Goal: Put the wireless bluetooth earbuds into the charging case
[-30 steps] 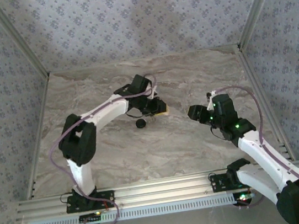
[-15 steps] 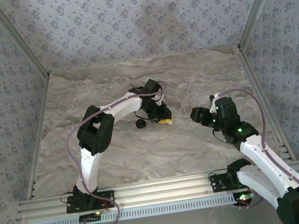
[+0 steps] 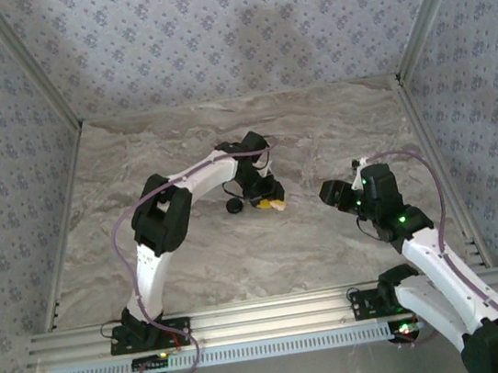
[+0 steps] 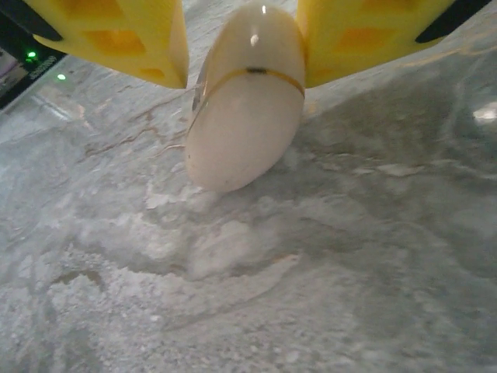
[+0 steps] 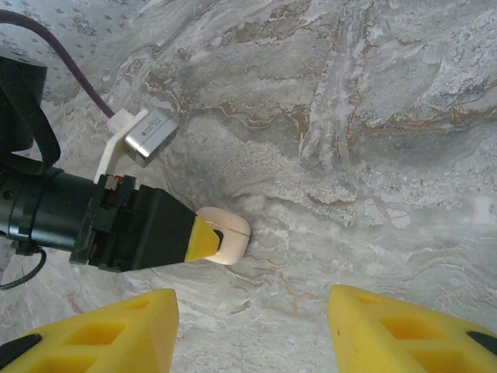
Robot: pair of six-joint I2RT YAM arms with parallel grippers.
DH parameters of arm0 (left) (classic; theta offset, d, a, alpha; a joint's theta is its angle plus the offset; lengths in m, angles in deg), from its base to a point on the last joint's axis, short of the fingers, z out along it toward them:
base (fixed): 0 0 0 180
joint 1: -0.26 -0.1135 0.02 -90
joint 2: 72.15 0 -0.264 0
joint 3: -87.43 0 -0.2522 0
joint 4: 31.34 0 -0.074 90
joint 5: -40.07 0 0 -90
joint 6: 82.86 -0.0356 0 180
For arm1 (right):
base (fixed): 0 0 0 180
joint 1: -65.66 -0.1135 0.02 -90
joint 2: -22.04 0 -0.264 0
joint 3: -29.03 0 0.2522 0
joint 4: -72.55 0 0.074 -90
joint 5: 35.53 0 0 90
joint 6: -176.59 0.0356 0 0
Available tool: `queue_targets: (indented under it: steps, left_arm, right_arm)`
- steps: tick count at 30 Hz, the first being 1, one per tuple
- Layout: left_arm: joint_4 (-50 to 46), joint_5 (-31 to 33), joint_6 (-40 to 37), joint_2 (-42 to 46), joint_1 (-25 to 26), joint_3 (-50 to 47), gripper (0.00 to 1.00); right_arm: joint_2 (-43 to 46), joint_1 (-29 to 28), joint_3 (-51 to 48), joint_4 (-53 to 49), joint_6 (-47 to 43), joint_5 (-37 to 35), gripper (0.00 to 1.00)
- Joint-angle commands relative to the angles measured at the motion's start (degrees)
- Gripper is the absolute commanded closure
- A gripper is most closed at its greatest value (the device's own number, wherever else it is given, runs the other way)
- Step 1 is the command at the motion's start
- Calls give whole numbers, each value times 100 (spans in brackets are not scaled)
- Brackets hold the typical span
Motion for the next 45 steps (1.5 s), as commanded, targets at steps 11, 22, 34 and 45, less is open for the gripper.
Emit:
queue_targets:
  steps: [11, 22, 34, 45]
  left_arm:
    - [-1331, 2076, -1237, 1487, -439, 1015, 42]
    - [2694, 4161, -2233, 5689, -2799, -3929, 0]
    - [7576, 4224, -2617, 4944, -3978, -7343, 0]
    - [9482, 3822, -2707, 3860, -4206, -7725, 0]
  right_arm:
    - [-162, 211, 210, 122, -993, -714, 26]
    - [-2154, 1028, 70, 2478, -3070, -1802, 0]
    - [-3186, 1597, 46, 3571, -3708, -1903, 0]
    - [-3940, 2165, -692, 5902, -3515, -1054, 0]
